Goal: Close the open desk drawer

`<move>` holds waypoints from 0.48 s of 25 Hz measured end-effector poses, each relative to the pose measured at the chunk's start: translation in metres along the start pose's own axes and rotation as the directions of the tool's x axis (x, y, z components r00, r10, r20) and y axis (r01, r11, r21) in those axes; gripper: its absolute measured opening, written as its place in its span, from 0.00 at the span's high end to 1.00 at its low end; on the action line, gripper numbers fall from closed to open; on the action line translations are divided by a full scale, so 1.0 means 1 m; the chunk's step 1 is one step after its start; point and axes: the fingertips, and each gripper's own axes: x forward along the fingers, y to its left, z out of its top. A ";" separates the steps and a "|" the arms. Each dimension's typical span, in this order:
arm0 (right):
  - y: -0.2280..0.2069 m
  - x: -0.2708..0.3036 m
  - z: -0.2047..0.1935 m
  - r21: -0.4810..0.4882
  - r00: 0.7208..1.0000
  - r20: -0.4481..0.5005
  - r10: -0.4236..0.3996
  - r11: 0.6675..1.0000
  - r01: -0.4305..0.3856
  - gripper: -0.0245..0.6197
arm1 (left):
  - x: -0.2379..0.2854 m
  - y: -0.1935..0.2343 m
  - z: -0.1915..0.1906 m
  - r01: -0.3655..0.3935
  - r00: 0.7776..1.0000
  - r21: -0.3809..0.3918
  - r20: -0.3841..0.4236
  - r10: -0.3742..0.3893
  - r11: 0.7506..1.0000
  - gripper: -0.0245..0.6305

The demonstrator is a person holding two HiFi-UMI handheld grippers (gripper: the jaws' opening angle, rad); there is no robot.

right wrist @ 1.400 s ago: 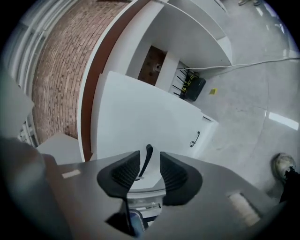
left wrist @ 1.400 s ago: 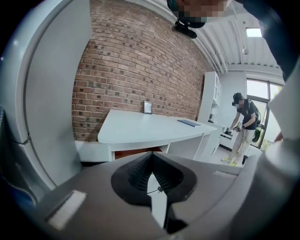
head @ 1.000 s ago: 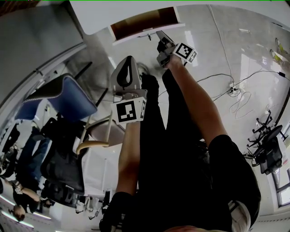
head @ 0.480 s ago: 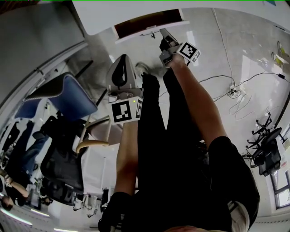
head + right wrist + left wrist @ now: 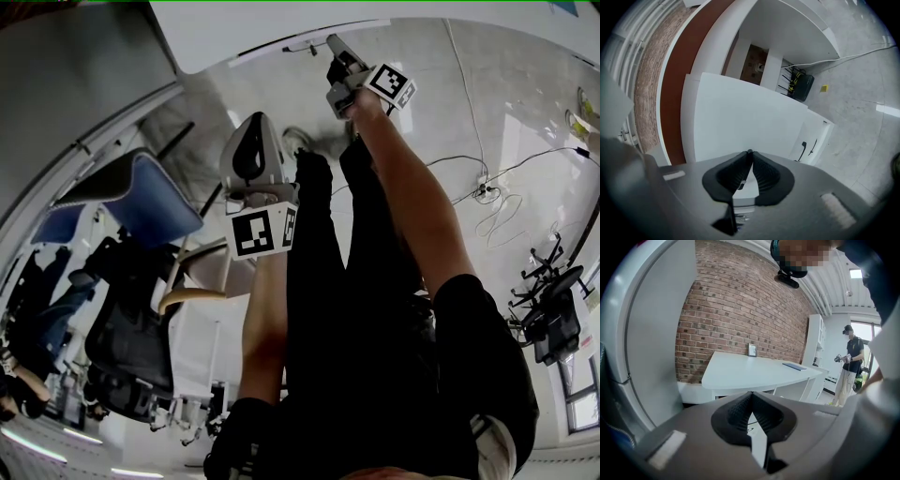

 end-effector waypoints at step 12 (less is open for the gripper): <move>0.018 0.046 0.022 -0.007 0.999 0.001 0.033 0.999 -0.033 0.90 | 0.001 0.021 0.003 -0.034 0.999 -0.014 -0.006 0.034 0.999 0.94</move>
